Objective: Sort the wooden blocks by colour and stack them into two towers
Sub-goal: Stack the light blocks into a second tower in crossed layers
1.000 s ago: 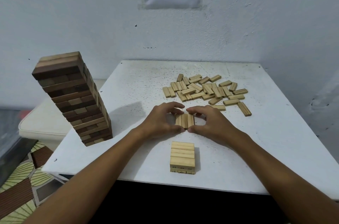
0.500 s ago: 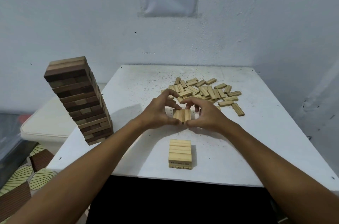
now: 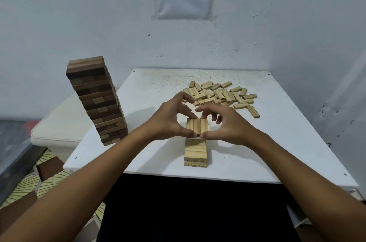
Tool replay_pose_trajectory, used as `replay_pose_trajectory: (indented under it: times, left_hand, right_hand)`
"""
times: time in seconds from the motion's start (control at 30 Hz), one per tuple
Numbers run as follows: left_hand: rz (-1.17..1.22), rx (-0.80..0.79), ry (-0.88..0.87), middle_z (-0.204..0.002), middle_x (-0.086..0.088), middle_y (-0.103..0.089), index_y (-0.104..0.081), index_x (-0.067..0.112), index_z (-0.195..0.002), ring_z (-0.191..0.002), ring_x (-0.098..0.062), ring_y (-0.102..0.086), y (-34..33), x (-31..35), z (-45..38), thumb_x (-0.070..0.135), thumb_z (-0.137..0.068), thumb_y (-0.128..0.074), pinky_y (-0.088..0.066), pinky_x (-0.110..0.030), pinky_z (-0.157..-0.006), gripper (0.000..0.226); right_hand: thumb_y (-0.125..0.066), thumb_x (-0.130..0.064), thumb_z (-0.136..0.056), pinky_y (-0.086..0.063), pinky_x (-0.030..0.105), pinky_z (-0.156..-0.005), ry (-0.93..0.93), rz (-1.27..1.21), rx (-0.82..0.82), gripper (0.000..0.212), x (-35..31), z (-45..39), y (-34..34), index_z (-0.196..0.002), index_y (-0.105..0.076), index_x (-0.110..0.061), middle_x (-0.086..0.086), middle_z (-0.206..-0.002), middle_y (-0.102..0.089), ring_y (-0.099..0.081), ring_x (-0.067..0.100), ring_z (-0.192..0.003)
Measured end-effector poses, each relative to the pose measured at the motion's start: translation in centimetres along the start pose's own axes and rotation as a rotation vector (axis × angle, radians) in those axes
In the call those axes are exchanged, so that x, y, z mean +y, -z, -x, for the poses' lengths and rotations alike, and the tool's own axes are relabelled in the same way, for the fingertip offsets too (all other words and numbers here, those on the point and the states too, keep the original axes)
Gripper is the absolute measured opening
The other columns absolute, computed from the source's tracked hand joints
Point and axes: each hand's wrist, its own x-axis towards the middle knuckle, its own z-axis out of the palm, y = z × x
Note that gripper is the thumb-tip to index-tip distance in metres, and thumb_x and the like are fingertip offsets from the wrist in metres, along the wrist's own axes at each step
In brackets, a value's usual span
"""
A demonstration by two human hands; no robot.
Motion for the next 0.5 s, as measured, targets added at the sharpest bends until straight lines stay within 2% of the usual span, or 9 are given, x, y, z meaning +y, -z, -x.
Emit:
replay_pose_trajectory:
  times: [0.1,0.2,0.5]
  left_hand:
    - [0.012,-0.012,0.005,-0.096,0.01,-0.073,-0.045,0.03,-0.114,-0.105,0.001,-0.061,-0.4,0.2,1.0,0.032,-0.05,-0.089,-0.045,-0.031,-0.097,0.078]
    - [0.005,-0.026,0.017,-0.097,0.012,-0.073,-0.045,0.03,-0.114,-0.105,0.002,-0.061,-0.7,0.3,1.7,0.026,-0.053,-0.092,-0.044,-0.031,-0.099,0.077]
    - [0.002,-0.031,0.046,-0.1,0.014,-0.072,-0.046,0.029,-0.115,-0.104,0.006,-0.059,-1.6,-0.2,3.0,0.018,-0.059,-0.092,-0.039,-0.017,-0.092,0.073]
  right_hand:
    - [-0.086,-0.024,-0.068,-0.04,0.02,-0.07,-0.011,0.004,-0.014,0.062,-0.2,1.0,-0.3,-0.123,-0.058,-0.034,-0.011,-0.102,-0.061,-0.049,0.007,-0.086]
    - [-0.086,-0.025,-0.068,-0.04,0.019,-0.07,-0.025,0.0,-0.028,0.062,-0.2,1.7,-0.7,-0.121,-0.058,-0.037,-0.012,-0.102,-0.062,-0.049,0.006,-0.087]
    - [-0.086,-0.028,-0.068,-0.041,0.02,-0.073,-0.064,0.006,-0.055,0.061,-0.2,2.8,-1.5,-0.121,-0.057,-0.04,-0.014,-0.105,-0.062,-0.05,0.007,-0.091]
